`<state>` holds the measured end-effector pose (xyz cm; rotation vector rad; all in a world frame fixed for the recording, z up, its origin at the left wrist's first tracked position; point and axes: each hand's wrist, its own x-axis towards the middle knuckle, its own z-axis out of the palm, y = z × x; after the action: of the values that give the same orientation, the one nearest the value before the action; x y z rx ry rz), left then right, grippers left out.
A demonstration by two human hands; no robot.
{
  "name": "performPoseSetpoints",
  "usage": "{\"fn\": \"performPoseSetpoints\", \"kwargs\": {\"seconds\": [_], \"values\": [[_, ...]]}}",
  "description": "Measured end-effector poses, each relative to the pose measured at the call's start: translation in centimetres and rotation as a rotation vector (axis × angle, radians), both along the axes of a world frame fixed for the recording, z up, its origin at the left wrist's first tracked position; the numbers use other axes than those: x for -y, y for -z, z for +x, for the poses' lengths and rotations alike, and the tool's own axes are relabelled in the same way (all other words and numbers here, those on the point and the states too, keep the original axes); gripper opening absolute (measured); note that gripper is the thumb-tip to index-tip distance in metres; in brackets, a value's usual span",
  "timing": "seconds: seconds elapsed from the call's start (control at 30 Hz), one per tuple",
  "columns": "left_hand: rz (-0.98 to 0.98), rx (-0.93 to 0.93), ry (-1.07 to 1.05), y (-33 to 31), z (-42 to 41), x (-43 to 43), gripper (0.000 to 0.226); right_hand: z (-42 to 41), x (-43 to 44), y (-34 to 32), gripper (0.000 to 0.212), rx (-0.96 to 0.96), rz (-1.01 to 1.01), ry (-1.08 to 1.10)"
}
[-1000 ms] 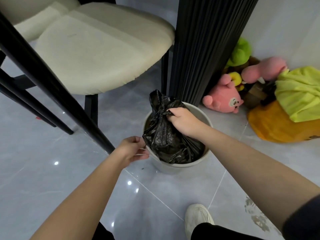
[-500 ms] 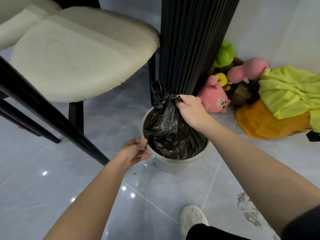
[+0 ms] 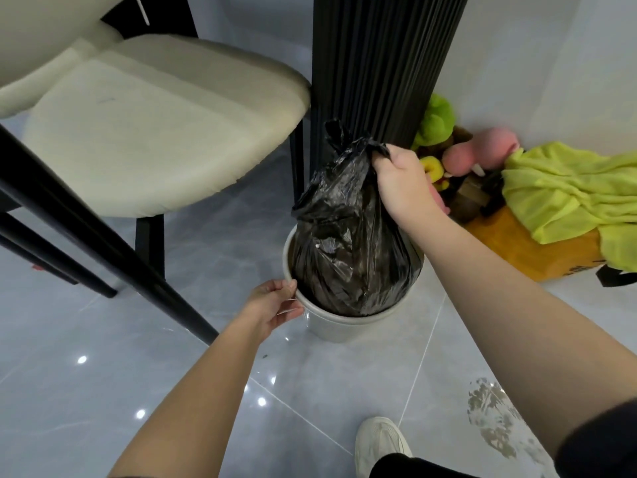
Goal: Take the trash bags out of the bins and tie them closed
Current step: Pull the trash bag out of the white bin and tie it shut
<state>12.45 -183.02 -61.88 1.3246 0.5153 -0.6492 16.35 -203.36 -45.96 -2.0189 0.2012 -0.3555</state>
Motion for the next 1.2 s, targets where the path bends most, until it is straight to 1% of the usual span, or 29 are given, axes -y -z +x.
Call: {"fn": "performPoseSetpoints", "kwargs": {"seconds": [0.17, 0.27, 0.37, 0.43, 0.5, 0.53, 0.6, 0.63, 0.7, 0.8, 0.93, 0.97, 1.03, 1.07, 1.13, 1.2], "values": [[-0.008, -0.015, -0.053, -0.4, 0.4, 1.2, 0.009, 0.9, -0.3, -2.9, 0.024, 0.086, 0.019, 0.028], [-0.019, -0.004, -0.077, -1.0, 0.9, 2.7, 0.015, 1.3, -0.5, -4.5, 0.031, 0.112, 0.006, 0.019], [-0.062, -0.005, 0.009, -0.8, 1.0, 3.1, 0.031, 1.4, -0.7, -5.2, 0.036, 0.12, 0.007, 0.018], [-0.086, 0.006, 0.128, -0.7, 0.5, 2.4, 0.043, 1.2, -1.0, -5.5, 0.037, 0.139, 0.015, 0.015], [-0.107, 0.023, 0.205, -0.7, -0.1, 1.4, 0.053, 0.9, -1.6, -6.1, 0.033, 0.156, 0.022, 0.0], [-0.111, 0.033, 0.211, -0.8, -0.3, 0.9, 0.054, 0.8, -1.9, -6.4, 0.03, 0.163, 0.027, -0.008], [-0.073, 0.083, 0.196, -1.4, -0.7, -0.1, 0.048, 0.3, -2.6, -7.1, 0.029, 0.166, 0.024, -0.019], [-0.039, 0.122, 0.183, -2.0, -0.9, -0.6, 0.041, 0.0, -3.0, -7.5, 0.032, 0.162, 0.015, -0.029], [-0.006, 0.189, 0.15, -3.5, -1.5, -1.8, 0.038, -0.6, -4.2, -8.3, 0.039, 0.152, 0.004, -0.053], [0.101, 0.26, 0.118, -7.0, -3.0, -4.0, 0.042, -1.8, -6.2, -9.5, 0.042, 0.142, 0.017, -0.077], [0.229, 0.341, 0.182, -10.3, -5.1, -7.5, 0.061, -4.1, -9.3, -10.2, 0.037, 0.095, 0.03, -0.141], [0.267, 0.357, 0.19, -10.9, -5.7, -8.3, 0.058, -4.7, -10.2, -10.1, 0.036, 0.076, 0.02, -0.16], [0.343, 0.393, 0.196, -12.2, -6.9, -9.6, 0.041, -5.9, -11.8, -9.4, 0.032, 0.031, 0.005, -0.192], [0.364, 0.428, 0.204, -12.8, -7.6, -10.0, 0.036, -6.5, -12.5, -8.9, 0.031, 0.009, 0.004, -0.2], [0.404, 0.52, 0.232, -13.6, -8.8, -10.8, 0.036, -7.6, -13.5, -7.9, 0.03, -0.035, 0.008, -0.212], [0.389, 0.571, 0.25, -14.2, -10.0, -11.7, 0.036, -8.4, -14.1, -6.6, 0.03, -0.094, 0.005, -0.228]]}}
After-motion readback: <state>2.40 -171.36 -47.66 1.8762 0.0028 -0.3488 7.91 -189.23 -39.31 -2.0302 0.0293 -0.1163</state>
